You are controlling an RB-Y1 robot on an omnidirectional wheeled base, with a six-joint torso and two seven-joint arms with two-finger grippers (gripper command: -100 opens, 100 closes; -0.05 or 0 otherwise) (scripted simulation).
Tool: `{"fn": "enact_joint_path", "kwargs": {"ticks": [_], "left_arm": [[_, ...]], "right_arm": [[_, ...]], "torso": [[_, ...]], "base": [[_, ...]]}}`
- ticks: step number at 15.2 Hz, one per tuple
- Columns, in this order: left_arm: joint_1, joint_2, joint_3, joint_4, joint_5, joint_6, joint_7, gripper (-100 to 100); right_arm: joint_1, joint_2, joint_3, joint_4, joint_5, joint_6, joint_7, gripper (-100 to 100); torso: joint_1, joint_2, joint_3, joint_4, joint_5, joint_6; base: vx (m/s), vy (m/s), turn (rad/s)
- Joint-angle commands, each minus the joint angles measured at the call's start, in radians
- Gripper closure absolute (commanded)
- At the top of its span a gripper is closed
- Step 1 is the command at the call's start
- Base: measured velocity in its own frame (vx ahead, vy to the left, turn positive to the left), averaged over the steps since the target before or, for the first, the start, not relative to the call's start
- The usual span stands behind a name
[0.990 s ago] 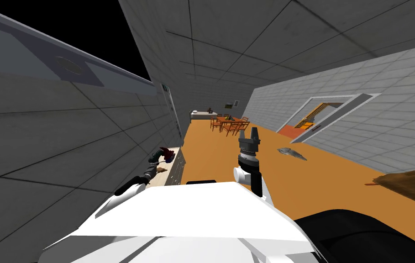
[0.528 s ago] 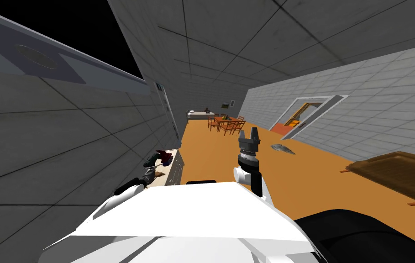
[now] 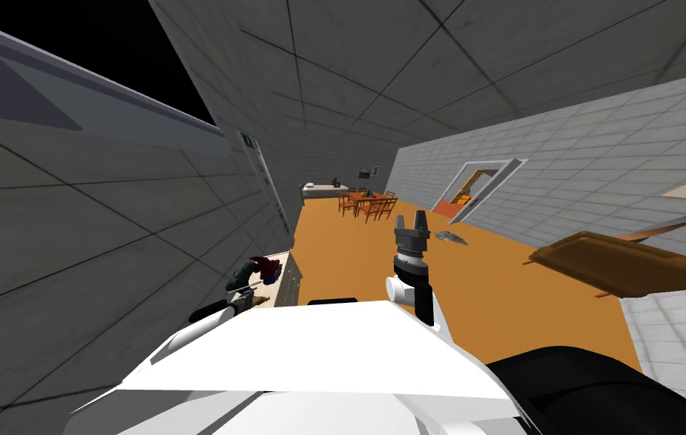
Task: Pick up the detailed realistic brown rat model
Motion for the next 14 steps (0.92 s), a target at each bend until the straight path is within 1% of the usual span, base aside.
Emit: {"fn": "enact_joint_path", "kwargs": {"ticks": [1, 2, 4, 5, 6, 8, 9, 11, 12, 13, 14], "left_arm": [[-0.003, -0.001, 0.000, 0.022, 0.001, 0.042, -0.002, -100], [-0.011, 0.008, -0.002, 0.053, 0.014, 0.069, -0.008, -100], [-0.011, 0.008, -0.002, 0.053, 0.014, 0.077, -0.008, -100], [-0.019, 0.017, -0.003, 0.080, 0.025, 0.109, -0.013, -100], [-0.019, 0.017, -0.003, 0.080, 0.025, 0.109, -0.013, -100], [-0.031, 0.035, -0.006, 0.126, 0.045, 0.163, -0.021, -100], [-0.031, 0.035, -0.006, 0.126, 0.045, 0.163, -0.021, -100], [-0.040, 0.048, -0.008, 0.158, 0.060, 0.203, -0.027, -100], [-0.040, 0.048, -0.008, 0.158, 0.060, 0.203, -0.027, -100], [-0.043, 0.052, -0.009, 0.169, 0.065, 0.216, -0.029, -100], [-0.037, 0.047, -0.008, 0.155, 0.058, 0.203, -0.025, -100]], "right_arm": [[0.000, 0.000, 0.000, 0.000, 0.000, 0.000, 0.000, 0], [0.000, 0.000, 0.000, 0.000, 0.000, 0.000, 0.000, 0], [0.000, 0.000, 0.000, 0.000, 0.000, 0.000, 0.000, 0], [0.000, 0.000, 0.000, 0.000, 0.000, 0.000, 0.000, 0], [0.000, 0.000, 0.000, 0.000, 0.000, 0.000, 0.000, 0], [0.000, 0.000, 0.000, 0.000, 0.000, 0.000, 0.000, 0], [0.000, 0.000, 0.000, 0.000, 0.000, 0.000, 0.000, 0], [0.000, 0.000, 0.000, 0.000, 0.000, 0.000, 0.000, 0], [0.000, 0.000, 0.000, 0.000, 0.000, 0.000, 0.000, 0], [0.000, 0.000, 0.000, 0.000, 0.000, 0.000, 0.000, 0], [0.000, 0.000, 0.000, 0.000, 0.000, 0.000, 0.000, 0]], "torso": [[0.000, 0.000, 0.000, 0.000, 0.000, 0.000], [0.000, 0.000, 0.000, 0.000, 0.000, 0.000], [-0.001, 0.000, 0.000, 0.000, 0.000, 0.000], [-0.002, 0.001, 0.000, 0.000, 0.000, 0.000], [-0.003, 0.000, 0.000, 0.000, -0.001, 0.000], [-0.003, 0.000, 0.000, 0.000, -0.001, 0.000], [-0.001, 0.000, 0.000, 0.000, 0.000, 0.000], [-0.001, 0.000, 0.000, 0.000, 0.000, 0.000], [-0.003, 0.001, 0.000, 0.000, -0.001, 0.000], [-0.005, 0.002, 0.001, 0.000, -0.001, -0.001], [-0.006, 0.002, 0.001, 0.000, -0.001, -0.001]], "base": [[0.030, 0.079, -0.127], [0.030, 0.079, -0.133], [0.024, 0.060, -0.092], [0.024, 0.044, -0.086], [0.023, 0.046, -0.104], [0.037, 0.068, -0.156], [0.032, 0.081, -0.129], [0.016, 0.046, -0.097], [-0.014, -0.004, -0.046], [-0.014, 0.000, -0.045], [-0.007, 0.000, -0.023]]}}
